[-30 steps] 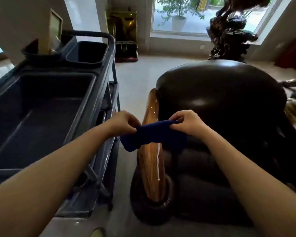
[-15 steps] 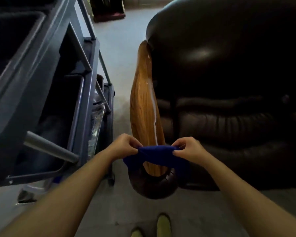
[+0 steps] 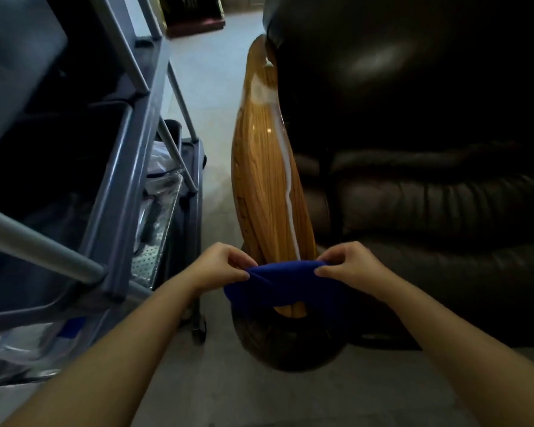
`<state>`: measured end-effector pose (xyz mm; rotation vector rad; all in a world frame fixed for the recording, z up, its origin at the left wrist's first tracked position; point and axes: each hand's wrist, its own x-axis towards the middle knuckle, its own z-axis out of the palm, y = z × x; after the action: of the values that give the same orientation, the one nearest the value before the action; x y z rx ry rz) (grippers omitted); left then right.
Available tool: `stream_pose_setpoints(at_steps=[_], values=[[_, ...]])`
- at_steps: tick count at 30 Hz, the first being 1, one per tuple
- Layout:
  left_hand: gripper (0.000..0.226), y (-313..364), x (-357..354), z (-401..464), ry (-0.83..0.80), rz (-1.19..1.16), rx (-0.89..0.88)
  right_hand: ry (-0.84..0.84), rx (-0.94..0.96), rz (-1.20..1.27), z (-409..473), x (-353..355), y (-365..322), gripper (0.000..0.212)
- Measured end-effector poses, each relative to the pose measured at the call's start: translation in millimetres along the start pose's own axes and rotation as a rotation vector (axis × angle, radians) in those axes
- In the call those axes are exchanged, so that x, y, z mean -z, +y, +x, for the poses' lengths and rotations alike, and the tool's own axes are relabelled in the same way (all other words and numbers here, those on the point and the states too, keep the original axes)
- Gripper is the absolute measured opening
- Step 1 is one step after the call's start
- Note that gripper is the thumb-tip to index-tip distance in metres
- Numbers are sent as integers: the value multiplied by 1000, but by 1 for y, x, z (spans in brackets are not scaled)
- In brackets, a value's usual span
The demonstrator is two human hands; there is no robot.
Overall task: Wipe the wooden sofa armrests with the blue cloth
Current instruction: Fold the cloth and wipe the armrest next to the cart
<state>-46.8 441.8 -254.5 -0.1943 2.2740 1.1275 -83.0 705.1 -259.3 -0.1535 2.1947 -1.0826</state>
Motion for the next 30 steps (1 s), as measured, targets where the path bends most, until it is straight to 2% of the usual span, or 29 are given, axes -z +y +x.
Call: stream_pose_setpoints(at_steps=[6, 10, 11, 12, 15, 16, 19, 21, 24, 30], values=[[26, -15, -4, 13, 39, -154, -37, 33, 35, 52, 21, -2, 17, 10], [25, -18, -8, 16, 81, -147, -32, 111, 47, -27, 30, -8, 14, 13], [26, -19, -13, 15, 146, -165, -57, 194, 53, -71, 31, -12, 14, 18], [26, -19, -19, 14, 286, -161, -101, 318, 61, -129, 29, -18, 15, 27], [41, -20, -57, 9, 906, 47, -220, 778, 137, -335, 18, -49, 22, 52], [49, -17, -72, 7, 988, 124, -228, 845, 167, -382, 14, -63, 24, 57], [58, -17, -116, 24, 864, 331, -302, 759, 184, -476, 20, -97, 28, 64], [58, -20, -131, 45, 804, 367, -235, 722, 138, -526, 36, -108, 30, 65], [56, -19, -134, 66, 856, 281, -133, 727, 90, -560, 55, -104, 28, 64], [54, -6, -107, 95, 924, 366, -235, 774, 149, -462, 88, -80, 15, 65]])
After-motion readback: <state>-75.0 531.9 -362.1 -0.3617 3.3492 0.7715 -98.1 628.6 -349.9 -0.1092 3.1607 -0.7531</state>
